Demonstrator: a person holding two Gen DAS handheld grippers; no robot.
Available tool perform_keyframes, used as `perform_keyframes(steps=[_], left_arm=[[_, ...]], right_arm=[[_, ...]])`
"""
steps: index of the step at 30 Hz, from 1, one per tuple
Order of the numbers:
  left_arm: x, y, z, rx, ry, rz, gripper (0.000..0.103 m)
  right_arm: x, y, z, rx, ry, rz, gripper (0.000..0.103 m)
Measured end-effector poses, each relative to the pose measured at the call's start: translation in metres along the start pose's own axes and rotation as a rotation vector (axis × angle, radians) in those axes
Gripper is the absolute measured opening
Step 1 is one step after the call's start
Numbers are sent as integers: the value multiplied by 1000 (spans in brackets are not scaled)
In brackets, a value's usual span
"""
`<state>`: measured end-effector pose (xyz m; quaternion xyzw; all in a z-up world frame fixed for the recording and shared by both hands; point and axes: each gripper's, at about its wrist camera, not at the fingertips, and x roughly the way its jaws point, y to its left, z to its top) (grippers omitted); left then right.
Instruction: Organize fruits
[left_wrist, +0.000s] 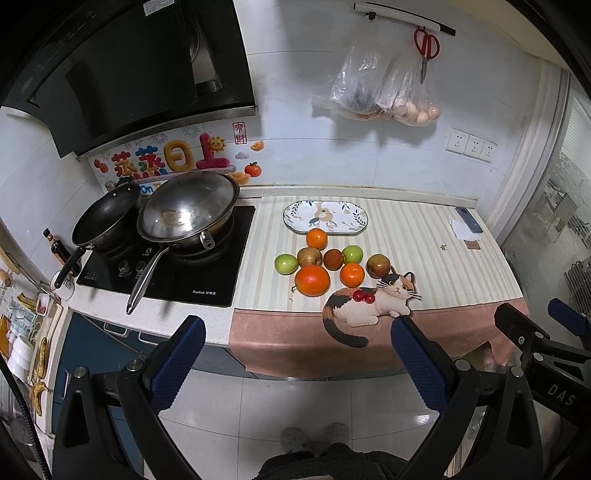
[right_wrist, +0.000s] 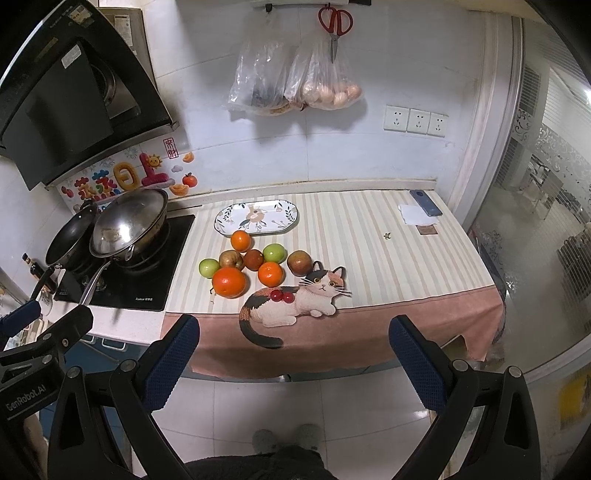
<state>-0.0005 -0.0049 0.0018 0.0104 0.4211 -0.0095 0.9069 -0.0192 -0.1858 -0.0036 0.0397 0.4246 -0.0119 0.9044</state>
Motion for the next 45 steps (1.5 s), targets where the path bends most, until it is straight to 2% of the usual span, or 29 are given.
perform_keyframes(steps=[45], left_arm=[[6, 7, -1, -1, -3, -5, 103]], right_arm=[[3, 6, 0, 0, 11, 13, 103]])
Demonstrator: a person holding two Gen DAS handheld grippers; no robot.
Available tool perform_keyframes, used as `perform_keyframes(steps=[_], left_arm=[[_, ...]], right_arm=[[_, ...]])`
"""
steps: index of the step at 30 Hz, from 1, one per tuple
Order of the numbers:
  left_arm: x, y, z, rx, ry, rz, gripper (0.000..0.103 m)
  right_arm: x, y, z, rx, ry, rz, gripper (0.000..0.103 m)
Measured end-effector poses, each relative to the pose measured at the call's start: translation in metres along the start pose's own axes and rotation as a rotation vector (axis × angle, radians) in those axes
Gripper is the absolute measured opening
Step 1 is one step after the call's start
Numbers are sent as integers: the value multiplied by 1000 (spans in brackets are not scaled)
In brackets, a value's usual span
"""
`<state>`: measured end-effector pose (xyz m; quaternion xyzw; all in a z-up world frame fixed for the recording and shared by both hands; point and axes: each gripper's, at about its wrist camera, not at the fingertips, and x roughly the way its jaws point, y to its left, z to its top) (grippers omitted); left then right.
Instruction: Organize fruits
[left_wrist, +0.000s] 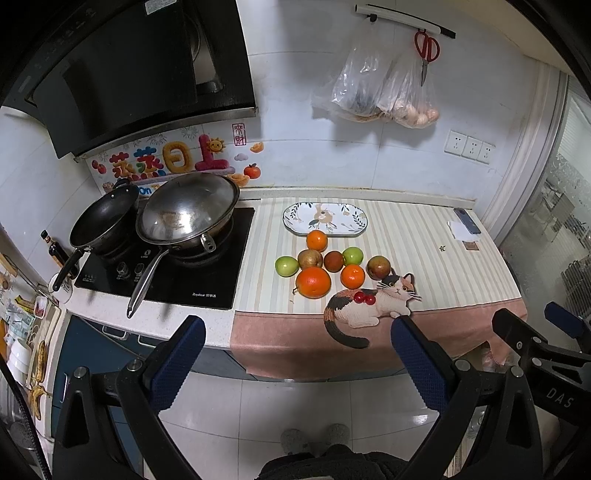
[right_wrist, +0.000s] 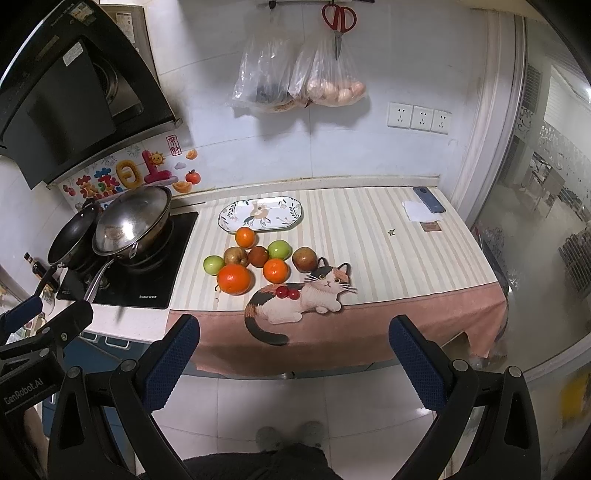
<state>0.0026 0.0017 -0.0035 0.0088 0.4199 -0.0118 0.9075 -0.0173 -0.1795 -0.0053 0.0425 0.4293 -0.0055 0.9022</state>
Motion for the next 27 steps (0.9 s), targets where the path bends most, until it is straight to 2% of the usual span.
perform_keyframes(steps=[10, 16, 21, 23, 27], left_arm=[[-1, -1, 0, -1, -5, -6, 103], [16, 10, 13, -17, -40, 6, 103], [54, 23, 33, -35, -53, 30, 103], [76, 29, 43, -54, -19, 40, 103], [130, 41, 59, -81, 67, 28, 103]], right_arm=[[-3, 4, -3, 19, -3, 4, 103], [7, 3, -4, 78, -88, 24, 103], [50, 1, 9, 138, -34, 82, 103], [76, 1, 15, 147, 3, 114, 103], [141, -2, 31, 149, 73, 111, 103]])
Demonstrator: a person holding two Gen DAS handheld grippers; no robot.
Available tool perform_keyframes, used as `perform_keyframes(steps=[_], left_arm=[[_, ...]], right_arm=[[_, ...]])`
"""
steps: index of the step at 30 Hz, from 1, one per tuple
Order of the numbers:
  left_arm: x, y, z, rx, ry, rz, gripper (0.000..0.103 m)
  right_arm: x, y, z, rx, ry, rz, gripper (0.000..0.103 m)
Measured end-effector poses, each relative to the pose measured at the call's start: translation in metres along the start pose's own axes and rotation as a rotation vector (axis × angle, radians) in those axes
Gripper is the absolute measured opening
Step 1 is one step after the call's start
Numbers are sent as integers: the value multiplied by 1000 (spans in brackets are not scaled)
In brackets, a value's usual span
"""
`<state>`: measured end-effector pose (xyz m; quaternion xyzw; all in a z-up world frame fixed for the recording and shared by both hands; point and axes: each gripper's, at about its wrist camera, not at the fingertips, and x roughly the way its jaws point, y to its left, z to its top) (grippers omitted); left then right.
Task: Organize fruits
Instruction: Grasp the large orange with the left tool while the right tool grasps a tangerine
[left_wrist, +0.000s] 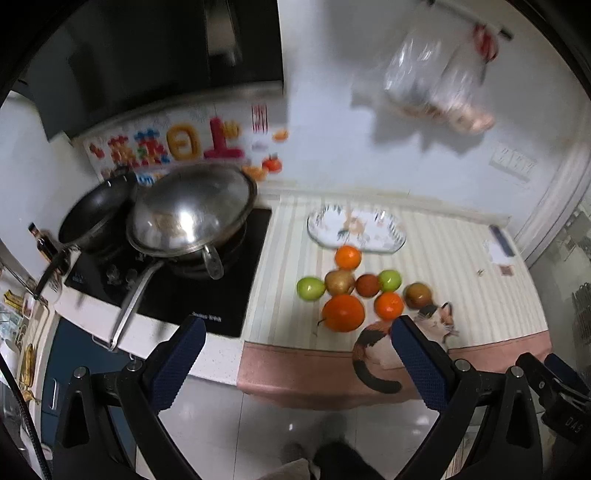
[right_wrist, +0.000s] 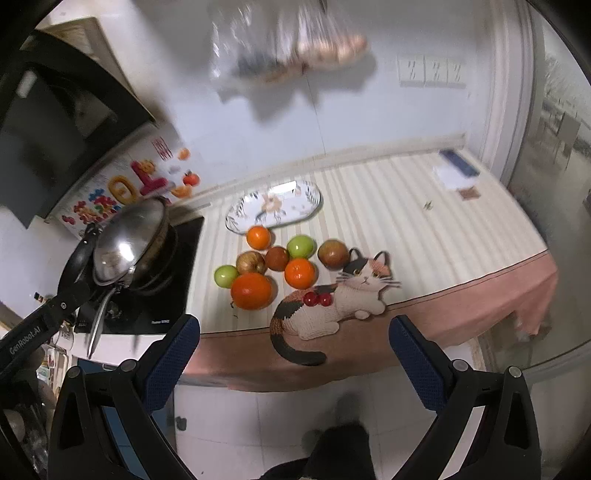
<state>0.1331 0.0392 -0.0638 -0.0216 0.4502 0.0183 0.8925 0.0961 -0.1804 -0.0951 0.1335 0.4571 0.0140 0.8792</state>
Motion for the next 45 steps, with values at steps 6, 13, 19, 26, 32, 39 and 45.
perform_keyframes(steps=[6, 13, 19, 26, 32, 39, 45], left_arm=[[112, -11, 12, -30, 241, -10, 103], [240, -45, 12, -40, 491, -36, 102], [318, -62, 8, -58, 647, -43, 102], [360, -78, 0, -25, 731, -54, 101], [360, -64, -2, -62, 686, -55, 89], [338, -25, -14, -63, 657, -7, 88], [343, -1, -20, -69, 663, -27, 89]], right_arm=[[107, -21, 28, 38, 153, 26, 103], [213, -45, 63, 40, 307, 21, 103], [269, -63, 85, 49, 414, 27, 103], [299, -61, 95, 27, 484, 43, 103], [308, -53, 108, 30, 493, 62, 103], [330, -11, 96, -59, 542, 106, 101], [362, 11, 79, -110, 576, 71, 89]])
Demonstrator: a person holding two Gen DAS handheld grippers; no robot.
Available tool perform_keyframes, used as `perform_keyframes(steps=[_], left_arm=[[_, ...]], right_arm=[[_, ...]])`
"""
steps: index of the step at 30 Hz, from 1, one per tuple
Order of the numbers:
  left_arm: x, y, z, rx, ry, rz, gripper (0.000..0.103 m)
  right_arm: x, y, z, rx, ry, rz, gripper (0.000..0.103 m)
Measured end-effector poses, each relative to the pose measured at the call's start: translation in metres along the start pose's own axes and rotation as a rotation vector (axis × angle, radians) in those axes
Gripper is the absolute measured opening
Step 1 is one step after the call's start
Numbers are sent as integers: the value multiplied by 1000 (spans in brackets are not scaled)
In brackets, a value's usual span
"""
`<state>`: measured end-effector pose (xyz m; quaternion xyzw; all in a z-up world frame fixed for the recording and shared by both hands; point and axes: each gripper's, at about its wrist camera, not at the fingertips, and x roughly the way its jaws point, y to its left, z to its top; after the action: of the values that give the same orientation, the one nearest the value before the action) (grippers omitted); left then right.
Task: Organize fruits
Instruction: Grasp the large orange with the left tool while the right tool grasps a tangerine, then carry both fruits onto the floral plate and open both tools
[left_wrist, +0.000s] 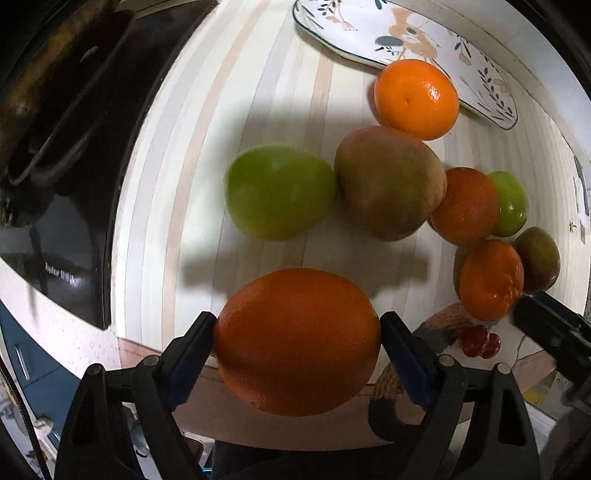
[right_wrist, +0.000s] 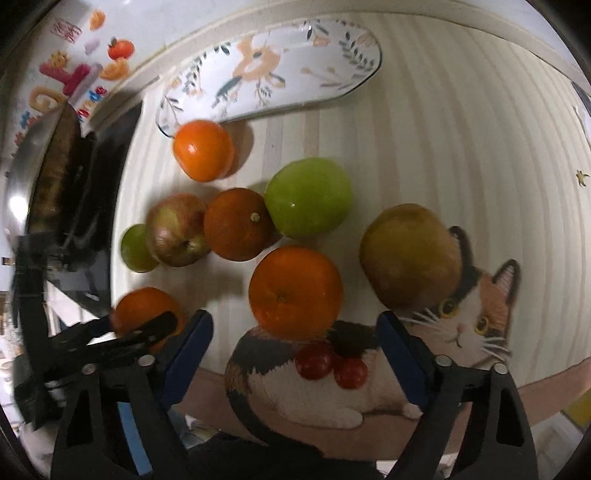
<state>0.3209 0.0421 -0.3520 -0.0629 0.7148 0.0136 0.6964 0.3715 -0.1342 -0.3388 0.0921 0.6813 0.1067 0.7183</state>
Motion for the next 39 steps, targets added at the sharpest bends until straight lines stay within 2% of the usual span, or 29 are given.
perform_keyframes(steps=[4, 6, 7, 8, 14, 17, 23, 28, 33, 37, 39], left_arm=[[-4, -1, 13, 43, -32, 29, 90], [-7, 2, 17, 48, -34, 32, 89], [-12, 2, 18, 43, -31, 28, 89], [-12, 3, 18, 39, -32, 22, 89], [-21, 19, 14, 31, -35, 4, 88], [-24, 15, 16, 37, -47, -1, 87], [-62, 27, 20, 56, -96, -33, 87], [-105, 6, 37, 54, -145, -92, 87], [-159, -12, 86, 75, -235, -157, 87], [-177, -25, 140, 98, -279, -161, 87], [-172, -35, 167, 96, -287, -153, 88]], right_arm=[[16, 2, 2, -13, 7, -28, 87], [23, 2, 2, -12, 18, -36, 80], [26, 2, 2, -10, 22, -36, 72], [29, 2, 2, -8, 25, -38, 69], [24, 0, -3, -7, -7, -51, 68], [21, -4, -10, -5, -8, -43, 68], [-4, -10, -19, -10, -36, -4, 67], [-39, -9, -22, -9, -99, 51, 67], [-85, -2, -1, 6, -197, 124, 67], [-105, 3, 48, 9, -263, 136, 67], [-105, 0, 75, 12, -285, 117, 67]])
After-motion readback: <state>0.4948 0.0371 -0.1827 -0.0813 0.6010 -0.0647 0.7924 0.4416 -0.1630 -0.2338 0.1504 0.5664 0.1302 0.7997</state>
